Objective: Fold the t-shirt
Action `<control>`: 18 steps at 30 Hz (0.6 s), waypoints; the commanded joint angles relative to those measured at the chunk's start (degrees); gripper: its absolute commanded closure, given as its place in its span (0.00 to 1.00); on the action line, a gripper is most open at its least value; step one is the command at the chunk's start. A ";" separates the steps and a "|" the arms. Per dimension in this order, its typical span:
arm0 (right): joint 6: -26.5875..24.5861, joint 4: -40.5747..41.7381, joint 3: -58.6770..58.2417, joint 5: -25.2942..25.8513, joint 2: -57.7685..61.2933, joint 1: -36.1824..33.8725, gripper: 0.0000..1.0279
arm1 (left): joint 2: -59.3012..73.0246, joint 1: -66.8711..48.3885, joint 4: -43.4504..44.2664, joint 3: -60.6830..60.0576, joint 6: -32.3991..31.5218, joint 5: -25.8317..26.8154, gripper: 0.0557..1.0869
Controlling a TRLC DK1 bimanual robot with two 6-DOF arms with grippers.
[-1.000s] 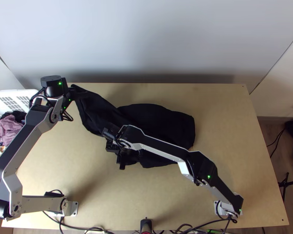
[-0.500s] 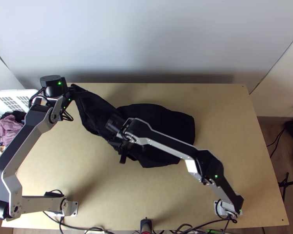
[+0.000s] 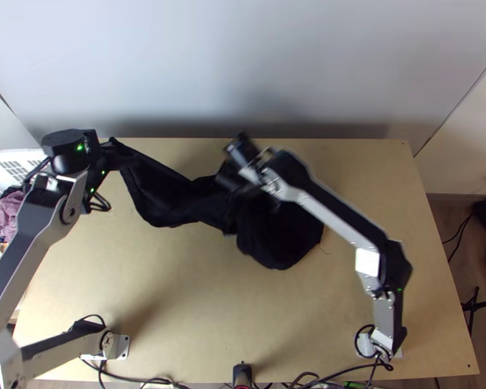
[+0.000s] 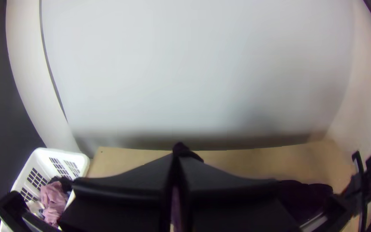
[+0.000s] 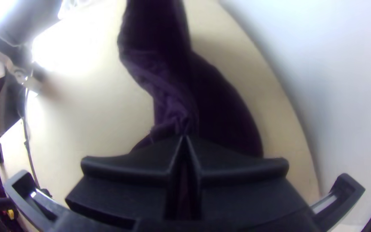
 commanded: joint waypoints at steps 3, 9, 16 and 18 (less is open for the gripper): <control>-1.67 -3.15 5.99 7.20 -7.84 -5.87 0.97 | -9.90 -3.64 -4.15 0.24 6.47 -1.62 0.96; -3.34 -3.76 3.09 13.09 -15.66 -7.36 0.97 | -14.64 -6.54 -5.29 0.07 12.44 -4.79 0.96; -9.58 -0.95 -3.06 22.84 -29.20 -7.63 0.97 | -20.53 -12.61 -4.42 -0.63 18.95 -9.97 0.96; -11.87 2.74 -6.05 25.74 -33.86 -6.66 0.97 | -21.85 -13.93 -3.36 0.24 19.12 -11.64 0.96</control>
